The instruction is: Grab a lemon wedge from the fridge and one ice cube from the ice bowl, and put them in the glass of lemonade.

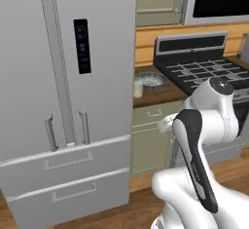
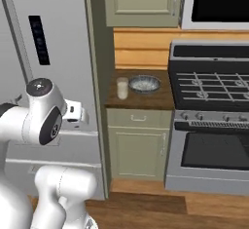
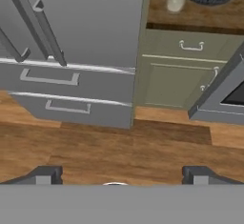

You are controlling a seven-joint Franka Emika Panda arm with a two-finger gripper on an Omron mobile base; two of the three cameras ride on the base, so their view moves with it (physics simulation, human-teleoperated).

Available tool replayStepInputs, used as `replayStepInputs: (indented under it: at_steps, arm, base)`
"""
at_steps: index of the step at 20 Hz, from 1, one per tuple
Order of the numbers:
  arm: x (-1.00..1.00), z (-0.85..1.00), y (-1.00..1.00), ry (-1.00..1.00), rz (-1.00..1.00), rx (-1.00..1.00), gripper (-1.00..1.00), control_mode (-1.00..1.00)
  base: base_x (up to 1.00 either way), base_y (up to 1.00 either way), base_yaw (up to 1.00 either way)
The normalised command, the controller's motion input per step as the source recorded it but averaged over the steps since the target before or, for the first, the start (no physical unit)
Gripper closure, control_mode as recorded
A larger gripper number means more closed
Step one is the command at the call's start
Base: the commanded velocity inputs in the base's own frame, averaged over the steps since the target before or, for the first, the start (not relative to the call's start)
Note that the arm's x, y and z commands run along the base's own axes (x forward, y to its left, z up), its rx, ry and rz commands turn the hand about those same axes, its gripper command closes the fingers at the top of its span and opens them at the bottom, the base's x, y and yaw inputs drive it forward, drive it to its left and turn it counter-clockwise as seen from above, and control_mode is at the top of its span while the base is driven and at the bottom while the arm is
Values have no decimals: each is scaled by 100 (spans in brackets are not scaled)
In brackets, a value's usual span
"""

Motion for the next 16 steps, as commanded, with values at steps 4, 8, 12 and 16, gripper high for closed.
replayStepInputs:
  at_steps: [4,8,12,16]
  arm:
    - [0,0,0,0,0,0,-100,100]
    - [0,0,0,0,0,0,-100,100]
    - [0,0,0,0,0,0,-100,100]
    - [0,0,0,0,0,0,-100,100]
  base:
    - [94,12,1]
    - [0,25,0]
    - [0,99,1]
    - [38,94,4]
